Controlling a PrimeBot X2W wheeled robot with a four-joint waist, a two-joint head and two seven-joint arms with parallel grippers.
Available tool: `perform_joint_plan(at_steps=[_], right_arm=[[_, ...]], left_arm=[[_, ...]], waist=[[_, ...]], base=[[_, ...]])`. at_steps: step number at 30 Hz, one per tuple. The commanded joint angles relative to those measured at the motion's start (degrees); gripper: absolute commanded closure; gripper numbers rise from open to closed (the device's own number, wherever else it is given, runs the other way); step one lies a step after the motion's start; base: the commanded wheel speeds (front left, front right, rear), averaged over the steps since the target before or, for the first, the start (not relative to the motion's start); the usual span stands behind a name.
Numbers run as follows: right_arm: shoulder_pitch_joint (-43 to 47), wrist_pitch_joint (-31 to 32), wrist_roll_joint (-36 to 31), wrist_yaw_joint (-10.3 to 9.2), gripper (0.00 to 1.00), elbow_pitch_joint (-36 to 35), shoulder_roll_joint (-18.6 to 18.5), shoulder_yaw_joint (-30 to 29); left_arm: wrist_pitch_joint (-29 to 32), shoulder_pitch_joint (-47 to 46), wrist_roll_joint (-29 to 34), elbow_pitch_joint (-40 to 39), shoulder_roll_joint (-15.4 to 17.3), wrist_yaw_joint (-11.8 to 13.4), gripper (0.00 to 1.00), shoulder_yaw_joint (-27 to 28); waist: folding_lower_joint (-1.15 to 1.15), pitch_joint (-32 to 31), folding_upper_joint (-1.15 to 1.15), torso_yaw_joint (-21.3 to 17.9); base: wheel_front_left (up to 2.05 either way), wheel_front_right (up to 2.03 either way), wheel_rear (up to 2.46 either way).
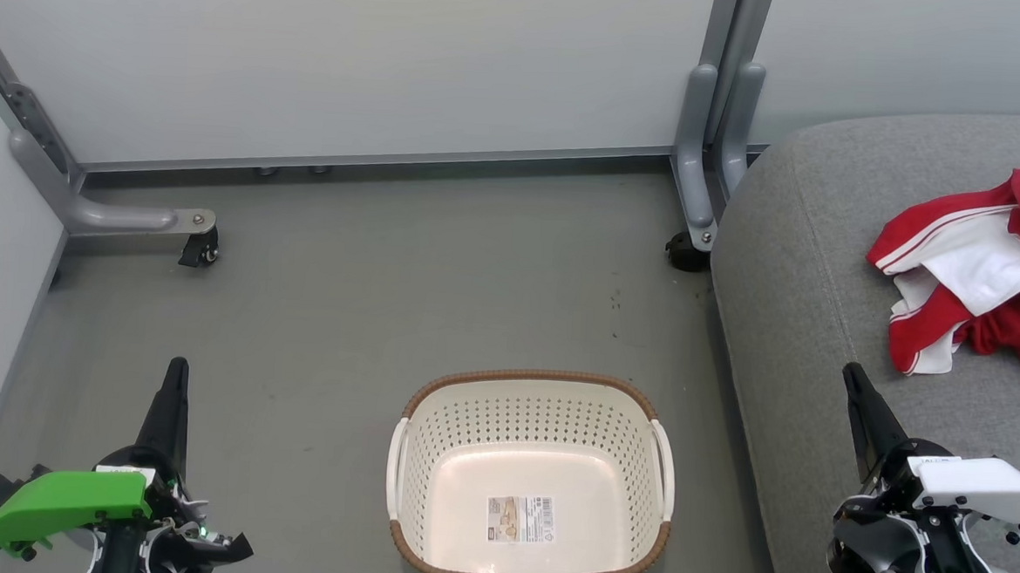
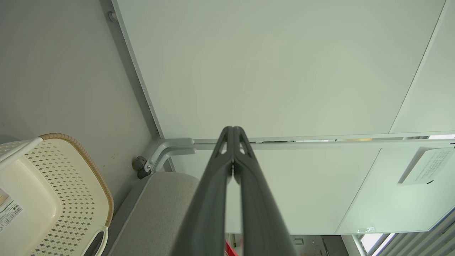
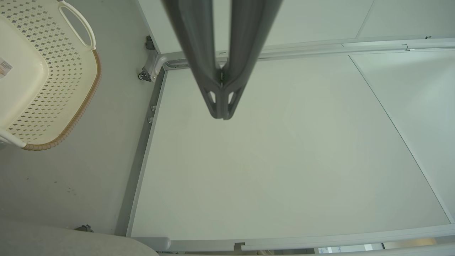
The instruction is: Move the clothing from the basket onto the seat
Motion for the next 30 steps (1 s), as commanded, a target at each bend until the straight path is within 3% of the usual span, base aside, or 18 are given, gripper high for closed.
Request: perform_joint_plan(at_steps=[1,30], right_arm=[[-0.5,0.2,0.2,0.02,1.00,0.1,0.0,-0.1],[-0.5,0.7,-0.5,0.02,1.00,0.2,0.5,-0.8]], left_arm=[[0.2,-0.9,-0.2,0.1,-0.1,-0.4,1.00,0.1],[0.5,-0.9,0.3,0.1,-0.3,-0.4,1.00,0.6]], waist=[[0.00,0.0,0.00,0.0],[0.00,0.0,0.00,0.0]], base=[[0.00,0.00,0.00],[0.00,0.00,0.00]])
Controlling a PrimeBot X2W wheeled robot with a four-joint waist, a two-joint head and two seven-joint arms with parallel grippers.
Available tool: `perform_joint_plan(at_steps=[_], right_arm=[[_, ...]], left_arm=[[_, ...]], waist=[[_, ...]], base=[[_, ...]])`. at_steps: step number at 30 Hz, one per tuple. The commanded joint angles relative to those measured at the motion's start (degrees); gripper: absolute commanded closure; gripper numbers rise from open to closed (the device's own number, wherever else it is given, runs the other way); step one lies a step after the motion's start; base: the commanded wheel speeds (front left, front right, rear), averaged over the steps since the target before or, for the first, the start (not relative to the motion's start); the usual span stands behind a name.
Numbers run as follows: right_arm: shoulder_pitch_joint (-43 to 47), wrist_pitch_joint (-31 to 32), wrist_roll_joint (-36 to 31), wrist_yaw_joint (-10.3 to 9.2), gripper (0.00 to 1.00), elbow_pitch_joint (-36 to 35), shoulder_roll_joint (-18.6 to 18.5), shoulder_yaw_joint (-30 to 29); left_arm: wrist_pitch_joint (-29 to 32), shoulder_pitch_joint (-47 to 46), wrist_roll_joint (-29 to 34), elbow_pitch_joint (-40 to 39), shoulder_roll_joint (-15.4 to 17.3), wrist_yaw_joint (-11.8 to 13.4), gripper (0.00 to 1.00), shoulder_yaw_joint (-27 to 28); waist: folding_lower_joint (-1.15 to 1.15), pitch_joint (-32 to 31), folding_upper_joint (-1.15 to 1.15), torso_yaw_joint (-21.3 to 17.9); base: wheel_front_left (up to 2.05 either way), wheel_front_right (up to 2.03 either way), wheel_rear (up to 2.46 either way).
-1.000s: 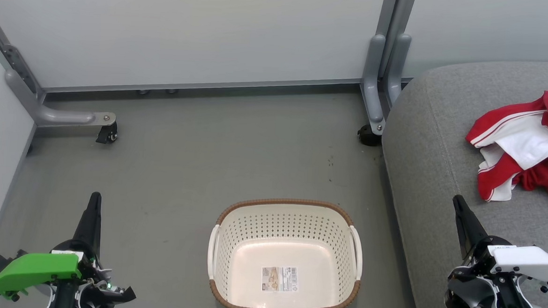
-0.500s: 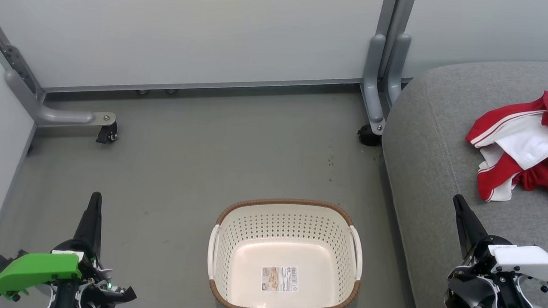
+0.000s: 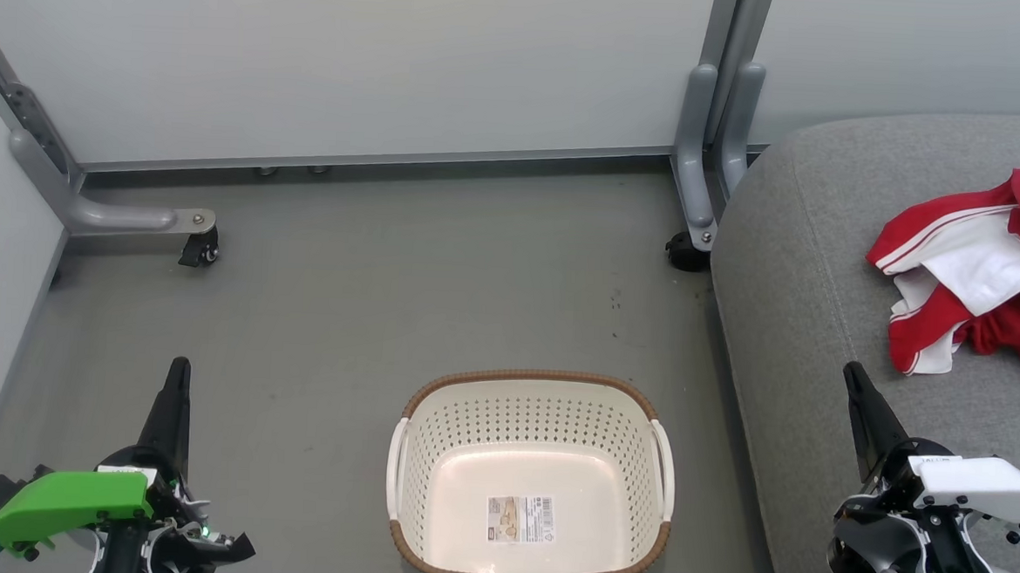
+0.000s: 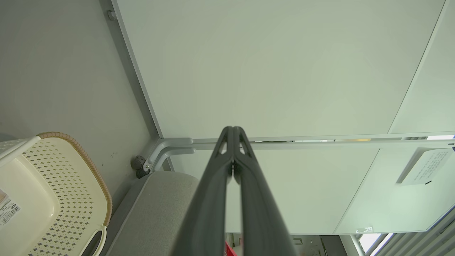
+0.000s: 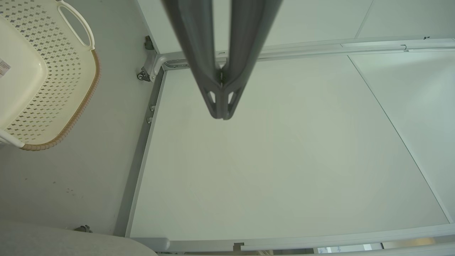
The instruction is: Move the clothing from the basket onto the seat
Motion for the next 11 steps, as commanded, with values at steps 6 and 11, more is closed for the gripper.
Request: perform_joint_plan(at_steps=[6,11], right_arm=[[-0.4,0.3,-0.2,0.02,1.00,0.1,0.2,-0.3],[-0.4,0.4,-0.3,0.02,1.00,0.1,0.3,-0.4]], left_arm=[[0.2,-0.9,0.3,0.1,0.1,-0.3,1.00,0.4],[0.2,-0.9,0.3,0.1,0.0,-0.3,1.00,0.4]], waist=[[0.00,0.0,0.00,0.0],[0.00,0.0,0.00,0.0]], base=[[0.00,0.00,0.00],[0.00,0.00,0.00]])
